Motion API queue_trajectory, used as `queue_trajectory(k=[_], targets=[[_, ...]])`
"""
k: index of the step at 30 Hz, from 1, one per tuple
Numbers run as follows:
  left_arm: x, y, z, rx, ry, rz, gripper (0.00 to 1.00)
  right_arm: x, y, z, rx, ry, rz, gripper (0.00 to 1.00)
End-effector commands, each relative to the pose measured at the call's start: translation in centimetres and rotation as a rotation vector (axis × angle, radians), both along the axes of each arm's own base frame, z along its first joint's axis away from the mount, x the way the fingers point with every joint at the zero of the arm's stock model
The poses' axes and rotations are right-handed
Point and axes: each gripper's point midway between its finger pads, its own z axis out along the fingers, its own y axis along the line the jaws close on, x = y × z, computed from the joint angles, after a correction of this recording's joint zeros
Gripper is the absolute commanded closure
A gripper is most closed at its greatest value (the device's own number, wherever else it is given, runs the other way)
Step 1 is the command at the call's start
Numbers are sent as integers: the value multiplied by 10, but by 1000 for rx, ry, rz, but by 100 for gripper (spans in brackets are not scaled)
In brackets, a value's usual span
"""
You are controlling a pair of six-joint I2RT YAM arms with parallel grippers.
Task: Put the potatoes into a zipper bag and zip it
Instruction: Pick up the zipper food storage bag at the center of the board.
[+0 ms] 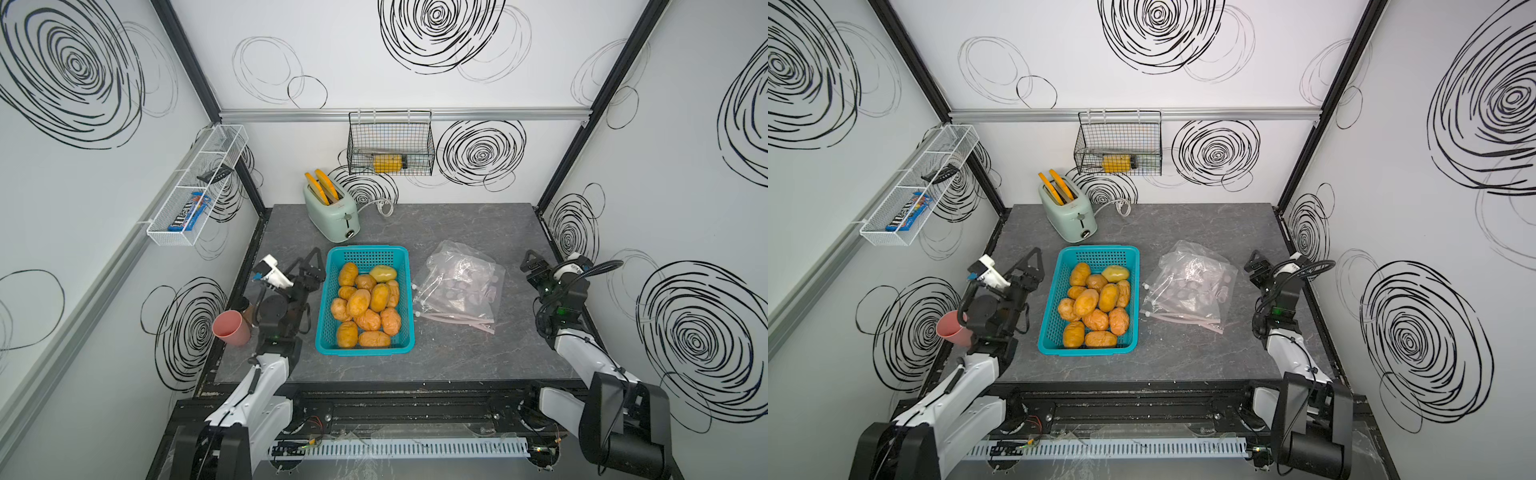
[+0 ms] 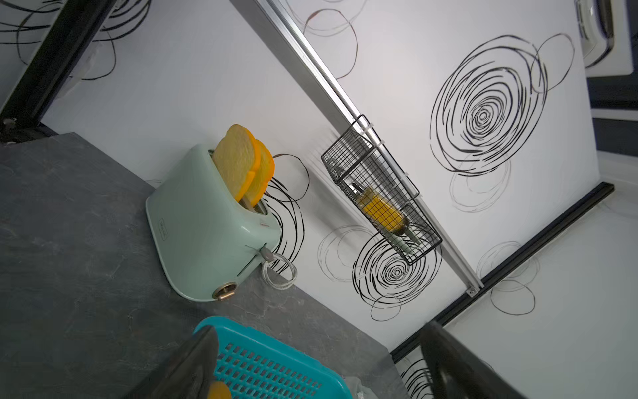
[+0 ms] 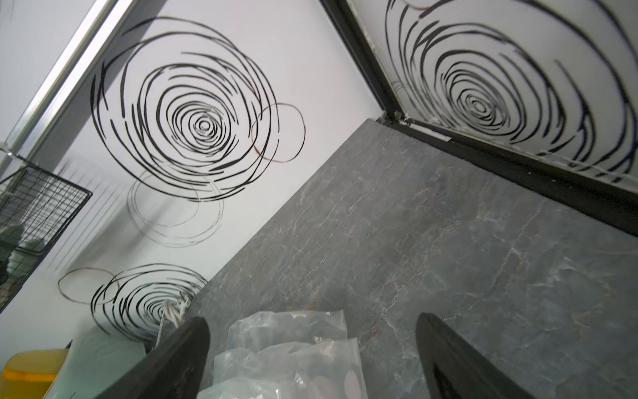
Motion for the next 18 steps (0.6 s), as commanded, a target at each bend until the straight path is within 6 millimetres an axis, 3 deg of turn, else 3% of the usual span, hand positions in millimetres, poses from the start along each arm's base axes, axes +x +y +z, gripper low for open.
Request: queue_trajectory(k=[1,3,6,8,10,14,16,18], targets=[[-16,9,-11,46,197,68,4,2,32,30,-36,15,146,1],[-24,17,0,77,221,93,4,1,56,38,-107,15,219,1],[-31,0,19,191,244,-14,4,-4,108,48,-243,37,377,4],[-38,-11,16,306,289,-91,4,-14,145,54,-321,71,493,2],[-49,-8,3,390,358,-97,4,-26,180,53,-443,84,626,2],[-69,-9,-15,464,365,-91,4,-56,233,25,-762,156,809,11],[-75,-13,-10,465,326,-99,4,-75,257,10,-931,179,904,16],[-78,-11,-7,468,314,-85,4,-91,268,-11,-1096,217,961,17]])
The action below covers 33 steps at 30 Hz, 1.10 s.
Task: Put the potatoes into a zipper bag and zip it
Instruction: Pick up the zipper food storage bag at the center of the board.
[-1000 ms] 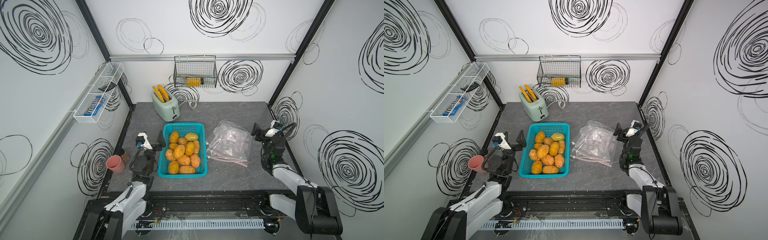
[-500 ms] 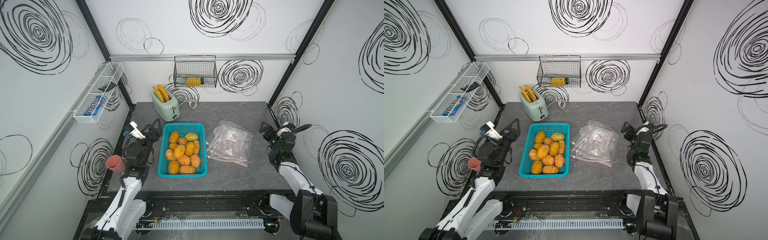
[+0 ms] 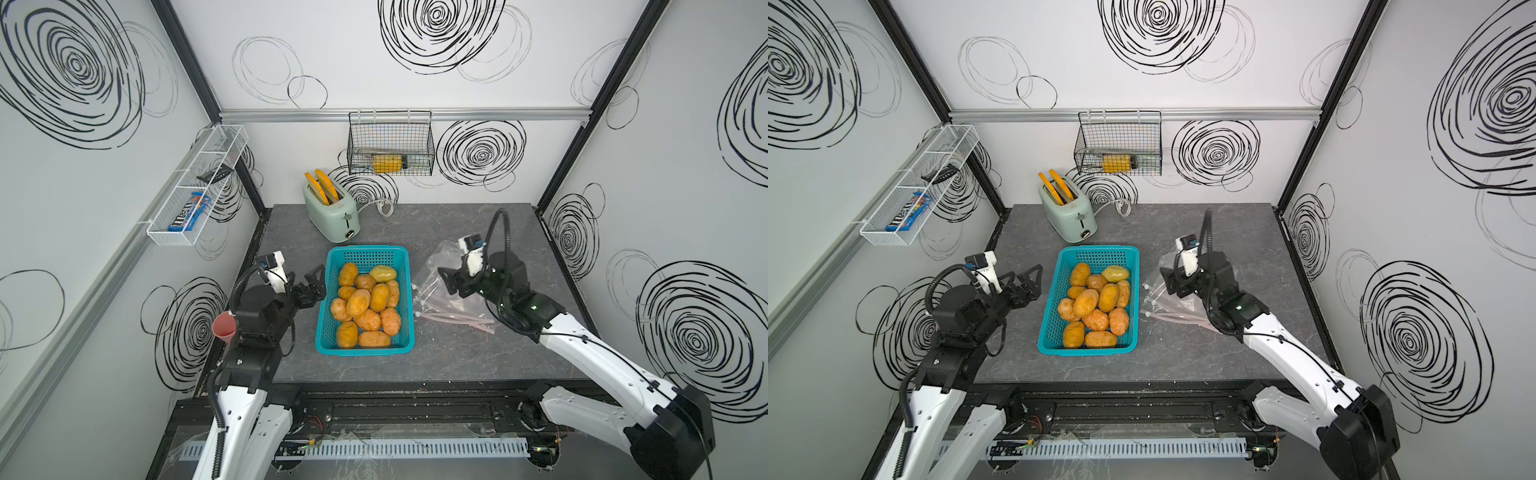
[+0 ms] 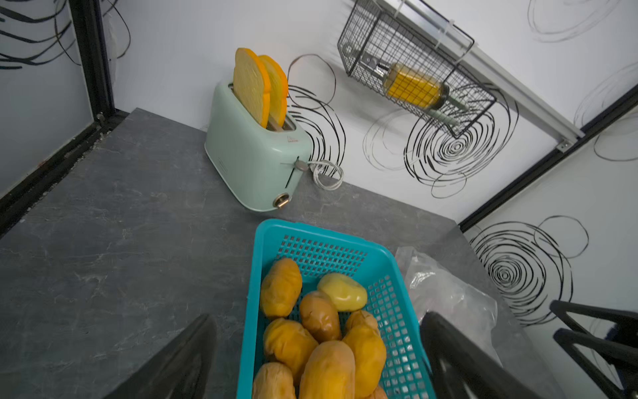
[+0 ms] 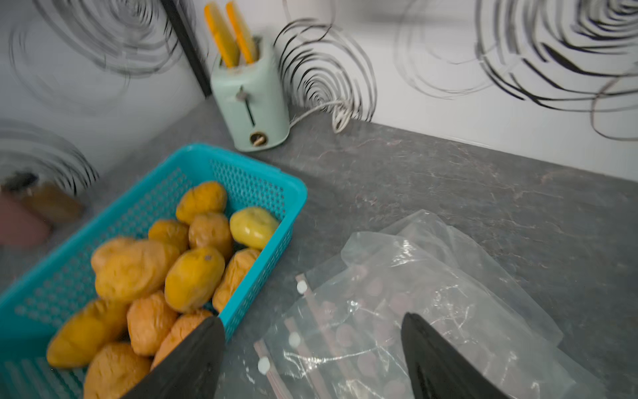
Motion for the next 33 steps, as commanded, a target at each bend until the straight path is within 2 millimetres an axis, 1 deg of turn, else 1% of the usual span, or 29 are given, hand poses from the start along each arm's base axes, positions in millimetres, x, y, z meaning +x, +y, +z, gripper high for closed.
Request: queue_trajectory(k=[1,2,4,6,10,13,16,21,27,30,33], targets=[[-7,1,1,56,-15,-8,4,-26,-6,-55,-441,-2,104,17],[-8,-1,0,59,-9,-13,4,-33,-4,-69,-517,10,144,17],[-10,-2,1,71,-14,-14,4,-34,-13,-91,-632,33,120,20],[-11,-1,3,73,-23,-8,4,-33,-21,-109,-727,61,113,24],[-12,2,5,72,-31,4,4,-35,-25,-128,-844,128,97,30],[-12,2,4,69,-31,2,4,-40,-30,-150,-955,163,126,30],[-12,4,3,69,-27,14,4,-42,-36,-165,-1023,185,128,30],[-11,2,2,67,-26,5,4,-37,-34,-167,-1030,160,113,31],[-12,1,2,65,-26,-2,4,-28,-32,-161,-1034,124,76,35],[-11,0,2,65,-25,-4,4,-23,-31,-161,-1037,110,65,38],[-11,0,2,64,-24,-6,4,-16,-31,-159,-1034,96,37,44]])
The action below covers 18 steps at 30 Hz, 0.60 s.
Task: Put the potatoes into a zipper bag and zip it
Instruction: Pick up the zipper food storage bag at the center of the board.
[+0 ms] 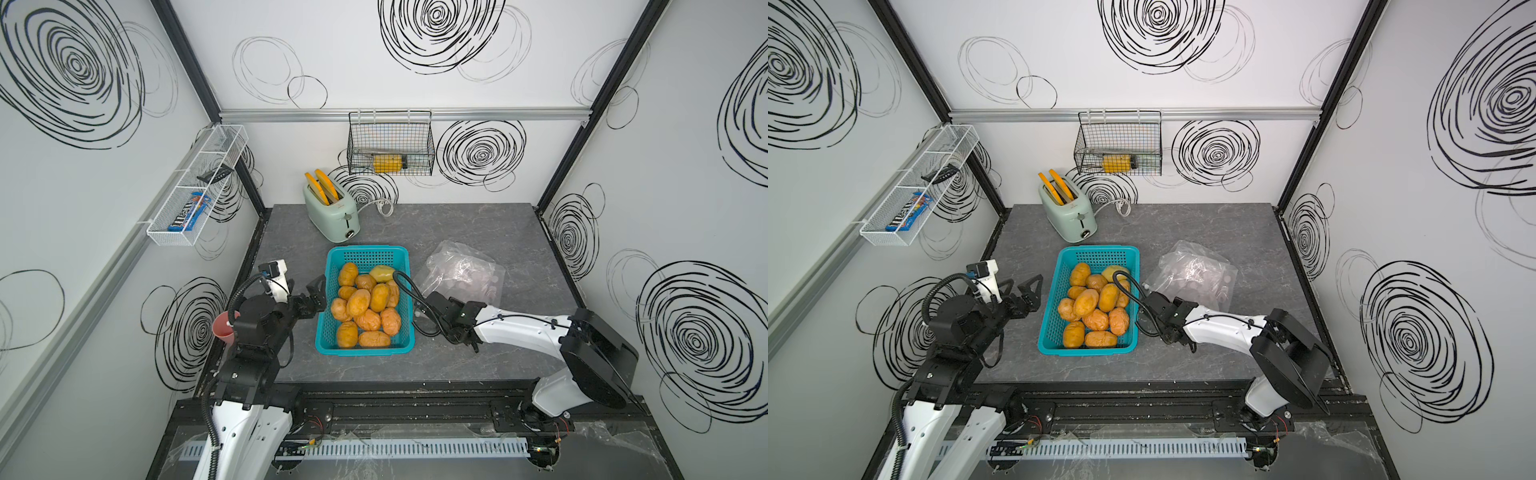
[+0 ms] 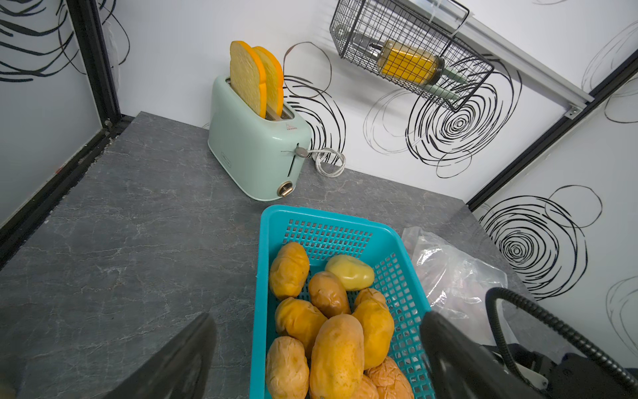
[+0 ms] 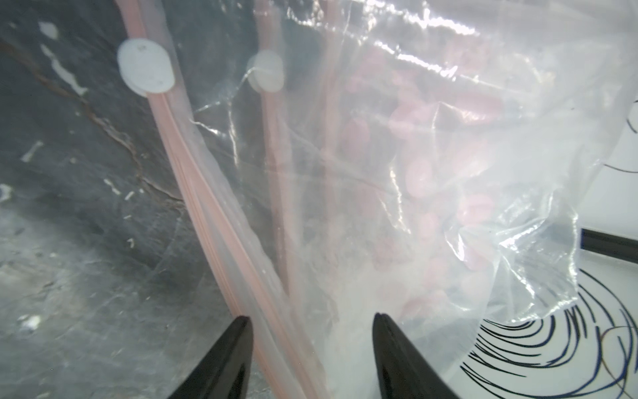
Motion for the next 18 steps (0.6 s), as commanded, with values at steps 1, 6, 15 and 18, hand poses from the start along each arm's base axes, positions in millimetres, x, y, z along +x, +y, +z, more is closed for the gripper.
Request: queue_trajectory(k=[1,6,15,18], targets=[[1,-1,4,3,-22,-2,4,16,5,9,3,-57,-19,47],[1,-1,4,4,-23,-3,4,23,4,9,0,-82,-47,57],[1,-1,4,4,-25,-3,4,44,4,29,273,-61,-251,81],[1,-1,3,3,-22,-2,4,53,3,56,405,-115,-309,95]])
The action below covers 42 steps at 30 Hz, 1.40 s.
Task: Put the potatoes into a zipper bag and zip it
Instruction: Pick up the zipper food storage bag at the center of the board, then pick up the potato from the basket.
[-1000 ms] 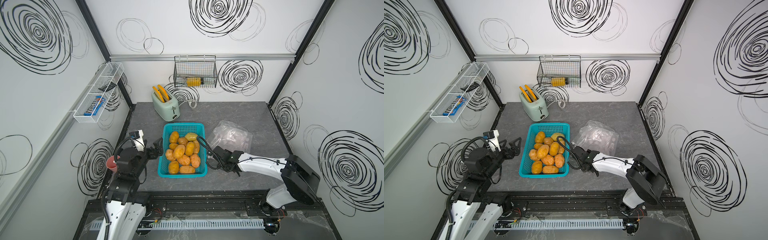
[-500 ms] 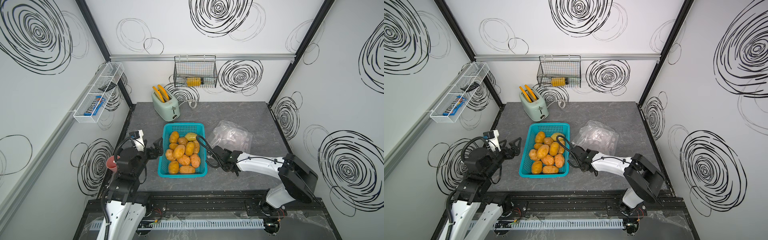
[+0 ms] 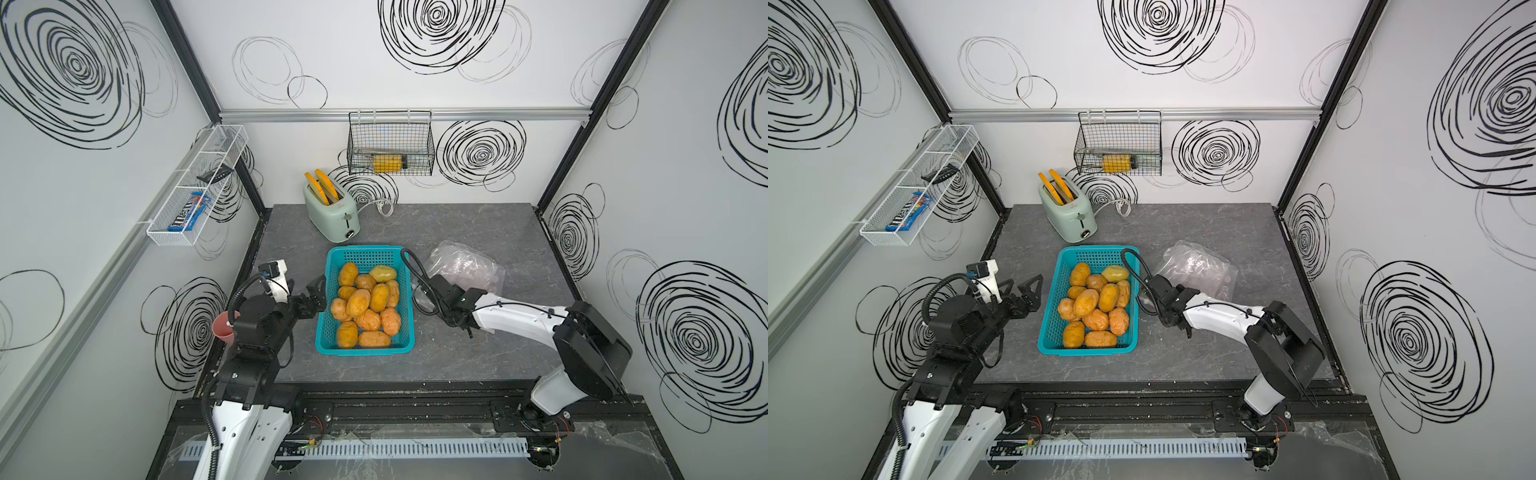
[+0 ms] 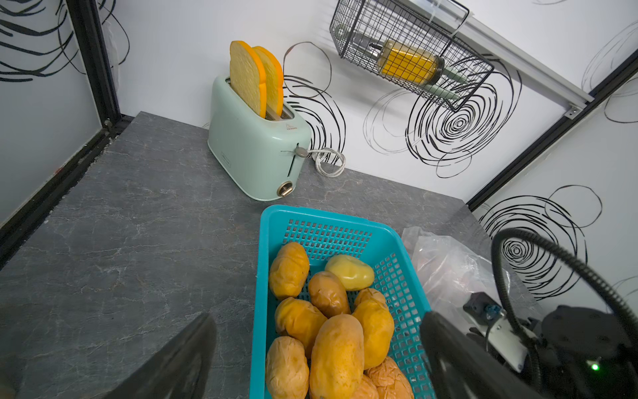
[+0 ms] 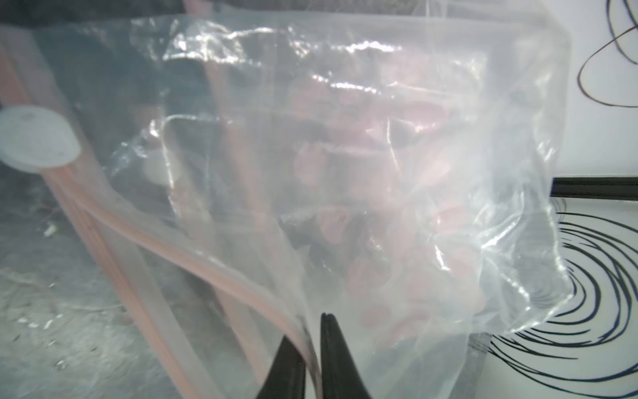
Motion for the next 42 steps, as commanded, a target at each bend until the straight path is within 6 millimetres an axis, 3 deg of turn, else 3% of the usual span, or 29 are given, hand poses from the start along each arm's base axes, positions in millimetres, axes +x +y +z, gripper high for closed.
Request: queue_trajectory(k=[1,6,11,17,22,28,32,37,42], targets=[[2,-1,3,2,-21,-4,4,9,3,41,214,-74,-96,100],[3,-2,2,0,-18,-12,4,16,-12,89,475,-174,-227,100],[5,-10,-1,1,-8,-54,4,6,-4,114,771,-194,-199,100],[13,-35,-8,24,44,-181,2,-8,9,106,1006,-142,-133,100],[19,-64,-15,190,145,-211,1,-16,25,93,1091,-99,-65,100],[21,-101,-55,397,312,-265,2,-12,30,79,1073,-48,-85,100],[29,-110,-76,445,401,-259,3,-13,34,72,1073,-14,-80,100],[40,-94,-100,478,481,-165,4,-16,34,67,1080,-9,-75,100],[37,-96,-138,414,580,-233,4,-17,32,63,1081,-17,-82,100]])
